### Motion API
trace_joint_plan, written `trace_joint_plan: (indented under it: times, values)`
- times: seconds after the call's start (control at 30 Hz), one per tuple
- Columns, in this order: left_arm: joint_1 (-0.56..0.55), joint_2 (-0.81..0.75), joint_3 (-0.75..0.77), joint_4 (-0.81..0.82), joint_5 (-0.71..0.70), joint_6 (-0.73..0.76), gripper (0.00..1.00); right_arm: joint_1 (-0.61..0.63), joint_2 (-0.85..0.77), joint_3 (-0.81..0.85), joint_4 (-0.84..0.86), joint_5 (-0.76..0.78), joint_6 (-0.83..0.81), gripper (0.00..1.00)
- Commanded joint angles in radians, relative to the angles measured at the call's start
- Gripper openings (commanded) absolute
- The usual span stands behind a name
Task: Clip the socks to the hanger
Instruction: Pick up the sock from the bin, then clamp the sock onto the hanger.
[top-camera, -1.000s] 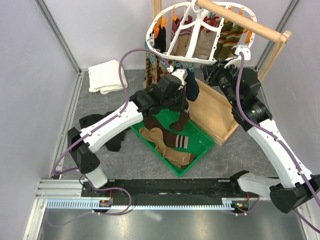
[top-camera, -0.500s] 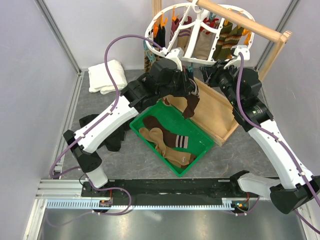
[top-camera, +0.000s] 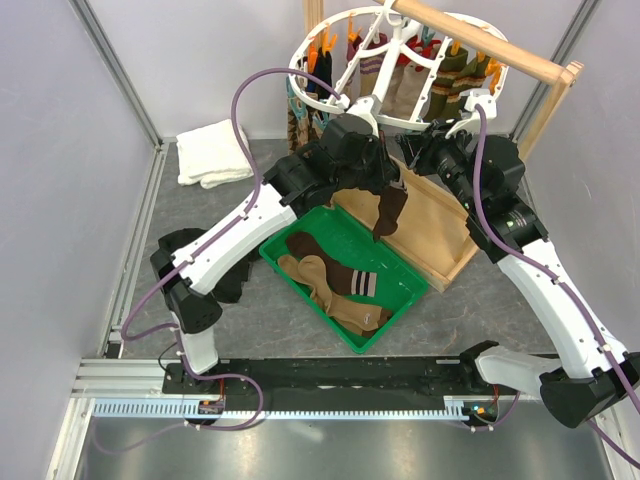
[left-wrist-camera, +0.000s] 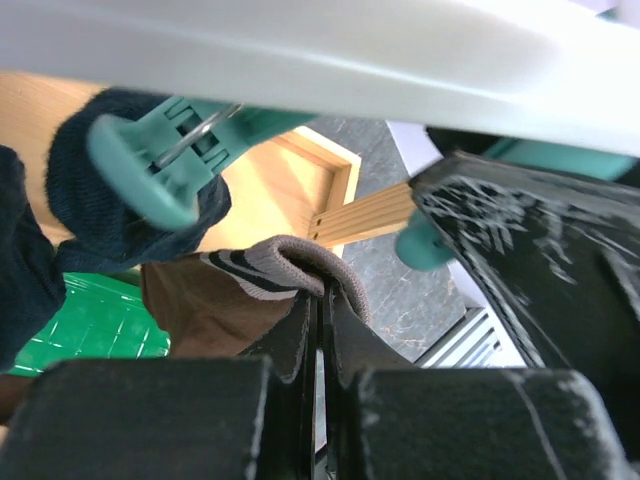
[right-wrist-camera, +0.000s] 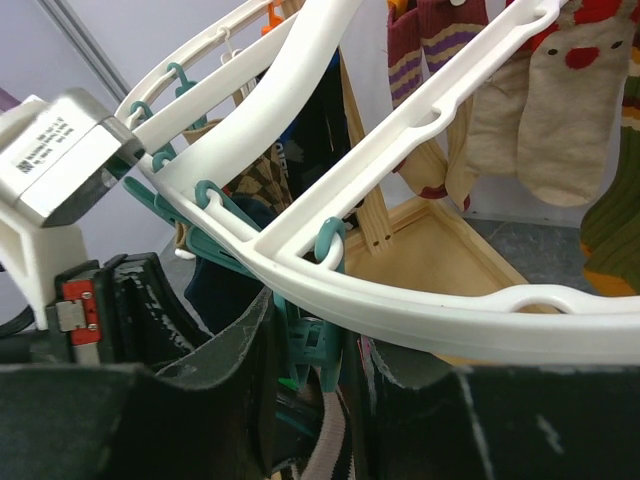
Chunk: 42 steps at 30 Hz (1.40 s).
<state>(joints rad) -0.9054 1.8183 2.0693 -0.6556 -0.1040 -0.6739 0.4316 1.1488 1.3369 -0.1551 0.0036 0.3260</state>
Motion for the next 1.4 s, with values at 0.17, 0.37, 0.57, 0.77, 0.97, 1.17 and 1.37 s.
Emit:
trace_joint_plan:
  times: [0.17,0.37,0.57,0.77,0.97,1.17,1.37]
  values:
    - [0.002,0.016,0.101,0.022,-0.059,-0.021,0.02,0.004,0.012,0.010,-0.090,-0.071,-0.025,0.00]
    - [0.003,0.021,0.121,0.022,-0.065,-0.019,0.02,0.006,0.026,0.004,-0.092,-0.074,-0.027,0.00]
    - [0.002,0.021,0.133,0.022,-0.062,-0.021,0.02,0.004,0.029,0.008,-0.092,-0.074,-0.030,0.00]
    - [0.002,0.029,0.140,0.022,-0.063,-0.016,0.02,0.004,0.028,0.015,-0.089,-0.076,-0.016,0.00]
    - [0.003,0.039,0.149,0.022,-0.060,-0.030,0.02,0.004,0.028,0.019,-0.086,-0.079,-0.015,0.00]
    - [0.003,0.027,0.160,0.022,-0.066,-0.038,0.02,0.006,0.032,-0.002,-0.084,-0.074,-0.013,0.00]
    - [0.002,0.003,0.160,0.031,-0.062,-0.047,0.02,0.004,0.026,-0.019,-0.083,-0.047,-0.024,0.00]
